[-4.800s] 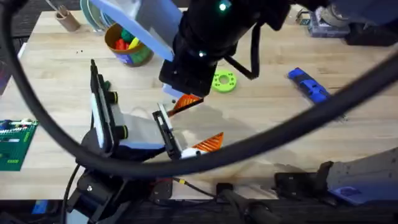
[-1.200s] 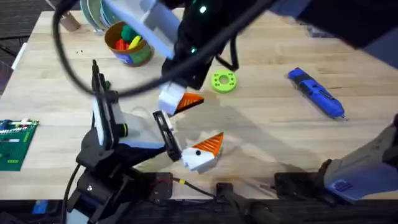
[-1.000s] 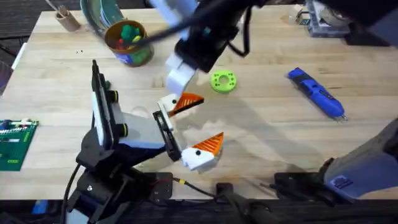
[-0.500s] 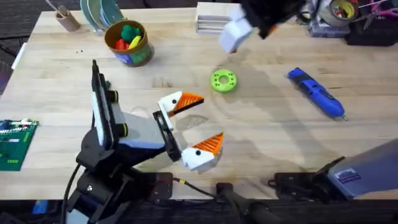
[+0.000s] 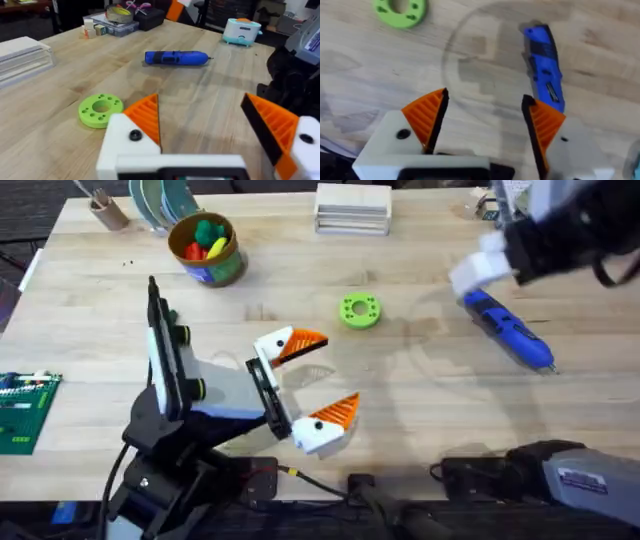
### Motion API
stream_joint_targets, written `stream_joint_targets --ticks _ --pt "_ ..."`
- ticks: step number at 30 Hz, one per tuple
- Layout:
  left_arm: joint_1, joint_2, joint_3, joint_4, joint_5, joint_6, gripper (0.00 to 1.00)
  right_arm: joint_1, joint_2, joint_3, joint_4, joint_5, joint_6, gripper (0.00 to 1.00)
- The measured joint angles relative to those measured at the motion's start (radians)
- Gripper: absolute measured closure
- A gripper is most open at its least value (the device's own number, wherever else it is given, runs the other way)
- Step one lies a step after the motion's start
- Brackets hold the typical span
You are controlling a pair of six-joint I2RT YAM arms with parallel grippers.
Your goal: Pick up the gripper from the table and insert it into the empty holder that is missing its gripper. Then pick up a screw, insert it into the mounting hole, and use the screwdriver to tighten it. Finally, clean up the table by picking up the vegetable and placing it into the bucket.
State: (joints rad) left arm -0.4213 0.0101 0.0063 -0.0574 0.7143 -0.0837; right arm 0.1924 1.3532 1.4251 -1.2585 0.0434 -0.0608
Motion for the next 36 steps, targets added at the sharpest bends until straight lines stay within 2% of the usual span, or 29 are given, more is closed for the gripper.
stream_joint_targets --ticks 2,4,5,8,9,17,21,23,27,30,36 --pt "0.0 0.0 0.0 0.0 0.0 0.0 0.111 -0.043 -0.035 -0.046 -0.001 0.011 -0.007 0.058" --pt "0.0 0.0 0.0 0.0 0.0 0.001 0.319 -0.085 -0.065 -0.083 0.003 0.02 -0.014 0.058" --pt "0.0 0.0 0.0 0.0 0.0 0.002 0.433 -0.103 -0.076 -0.095 0.007 0.023 -0.014 0.058" --pt "0.0 0.0 0.0 0.0 0.0 0.002 0.889 -0.136 -0.097 -0.106 0.042 0.028 -0.016 0.057" --pt "0.0 0.0 0.0 0.0 0.0 0.004 0.969 -0.144 -0.1 -0.106 0.059 0.031 -0.017 0.055" --pt "0.0 0.0 0.0 0.0 0.0 0.004 0.984 -0.171 -0.066 -0.106 0.066 0.036 -0.026 0.057" --pt "0.0 0.0 0.0 0.0 0.0 0.004 0.984 -0.171 -0.039 -0.106 0.136 0.044 -0.083 0.057" --pt "0.0 0.0 0.0 0.0 0.0 0.004 0.984 -0.171 -0.028 -0.106 0.16 0.046 -0.176 0.057" --pt "0.0 0.0 0.0 0.0 0.0 0.004 0.984 -0.172 -0.021 -0.106 0.128 0.049 -0.508 0.057" --pt "0.0 0.0 0.0 0.0 0.0 0.004 0.984 -0.175 -0.021 -0.107 0.11 0.108 -0.724 0.056" --pt "0.0 0.0 0.0 0.0 0.0 0.004 0.984 -0.179 -0.021 -0.107 0.123 0.17 -0.918 0.056"
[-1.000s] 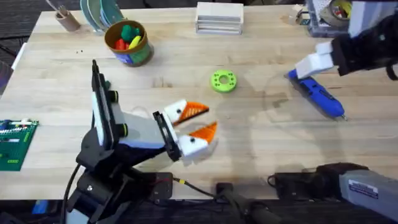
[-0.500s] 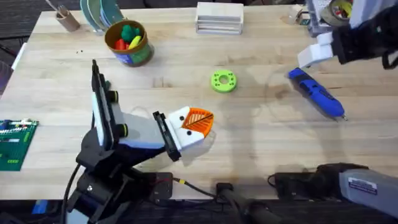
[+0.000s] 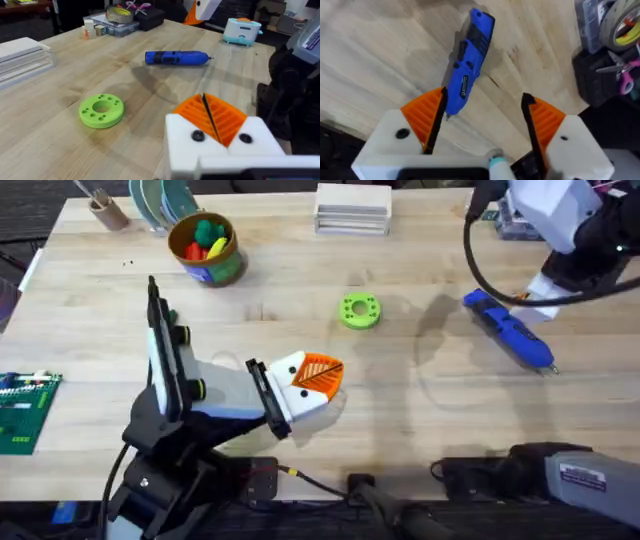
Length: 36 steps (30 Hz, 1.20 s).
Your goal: Pick up the gripper from the table and insert it into the empty holder that is missing its gripper. Then pick up a screw, insert it into the mounting hole, and use the screwdriver to tighten it. Finally, clean up the table by picking up the vegetable and placing it into the bucket.
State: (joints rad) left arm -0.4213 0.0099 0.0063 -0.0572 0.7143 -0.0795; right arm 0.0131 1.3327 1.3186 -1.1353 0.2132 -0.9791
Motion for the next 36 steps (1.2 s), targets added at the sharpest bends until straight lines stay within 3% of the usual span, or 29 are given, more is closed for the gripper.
stream_joint_targets --ticks 6,14,26,36 --pt "0.0 0.0 0.0 0.0 0.0 0.0 0.984 -0.097 0.024 0.0 0.005 -0.11 -0.101 0.055" --pt "0.0 0.0 0.0 0.0 0.0 0.0 0.984 -0.266 0.187 0.0 0.014 -0.284 -0.197 0.054" --pt "0.0 0.0 0.0 0.0 0.0 0.0 0.984 -0.273 0.432 0.0 0.122 -0.336 -0.264 0.054" --pt "0.0 0.0 0.0 0.0 0.0 0.0 0.984 -0.273 0.463 0.0 0.191 -0.342 -0.253 0.054"
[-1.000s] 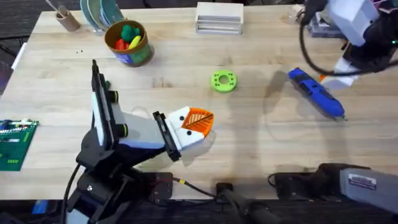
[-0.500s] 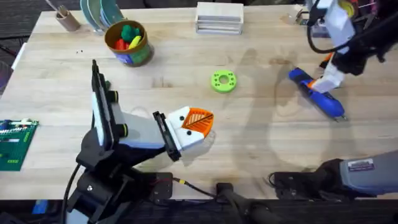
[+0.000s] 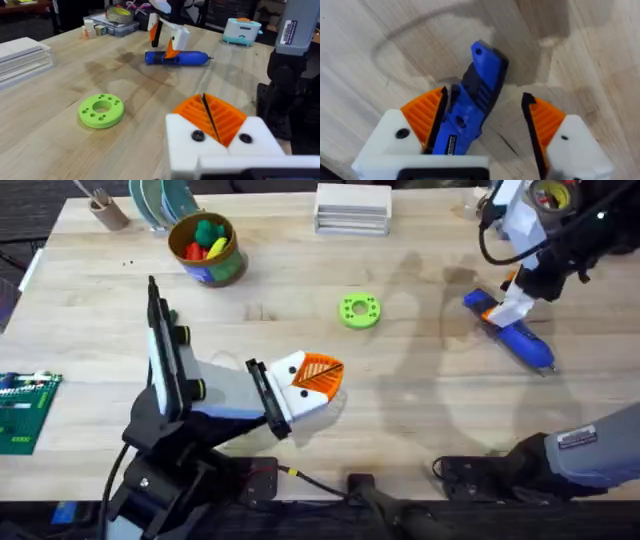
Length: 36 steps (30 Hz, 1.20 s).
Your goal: Pick up the gripper from the table and insert it into the empty holder that is missing its gripper. Then pick up a screw, insert it into the mounting hole, and use the screwdriver to tighten it. Finally, clean up the table by picking up the vegetable and placing it into the bucket.
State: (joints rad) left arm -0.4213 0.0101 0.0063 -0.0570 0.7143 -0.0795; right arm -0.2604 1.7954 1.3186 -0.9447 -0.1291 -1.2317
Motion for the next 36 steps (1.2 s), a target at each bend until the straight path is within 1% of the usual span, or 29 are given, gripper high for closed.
stream_joint_targets --ticks 5,13,20,36 --pt "0.0 0.0 0.0 0.0 0.0 0.0 0.984 0.0 0.007 0.0 -0.005 0.0 0.021 0.054" --pt "0.0 0.0 0.0 0.0 0.0 0.0 0.984 0.0 0.057 0.0 -0.018 -0.004 0.061 0.054" --pt "0.0 0.0 0.0 0.0 0.0 0.0 0.984 0.0 0.059 0.0 -0.018 -0.022 0.076 0.054" --pt "0.0 0.0 0.0 0.0 -0.001 0.0 0.984 0.0 0.059 0.0 -0.017 -0.023 0.08 0.054"
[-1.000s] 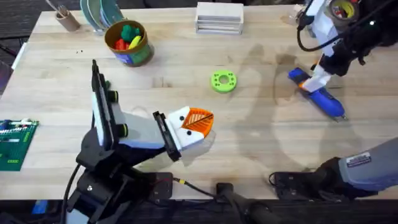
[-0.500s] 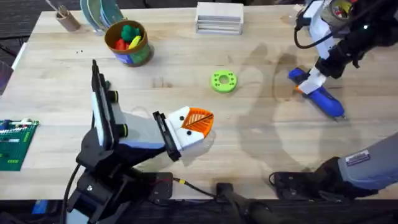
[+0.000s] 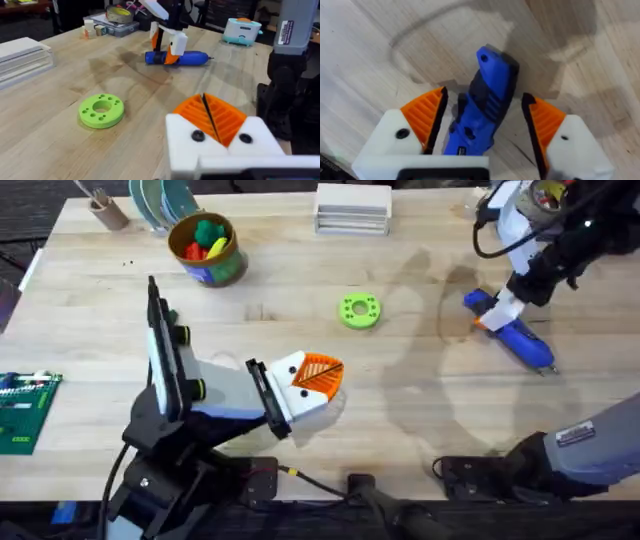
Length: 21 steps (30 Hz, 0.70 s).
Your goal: Pick up the gripper from the table and insert it into the empty holder that is missing its gripper. Then pick up a screw, insert it into the mounting hole, and use the screwdriver to tighten it. Finally, clean up the table by picking up the vegetable and placing it into the bucket.
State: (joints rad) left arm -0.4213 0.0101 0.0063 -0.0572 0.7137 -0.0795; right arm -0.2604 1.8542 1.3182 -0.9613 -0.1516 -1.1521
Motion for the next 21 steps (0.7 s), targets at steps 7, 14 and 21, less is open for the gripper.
stream_joint_targets --ticks 7,14,21 --pt "0.0 0.0 0.0 0.0 0.0 0.0 0.984 0.0 0.0 0.0 0.002 0.0 0.0 0.054" --pt "0.0 0.0 0.0 0.0 0.0 0.0 0.984 0.0 0.0 0.0 0.02 0.0 0.0 0.054" --pt "0.0 0.0 0.0 0.0 0.0 0.0 0.984 0.0 0.03 0.0 -0.001 0.0 0.0 0.054"
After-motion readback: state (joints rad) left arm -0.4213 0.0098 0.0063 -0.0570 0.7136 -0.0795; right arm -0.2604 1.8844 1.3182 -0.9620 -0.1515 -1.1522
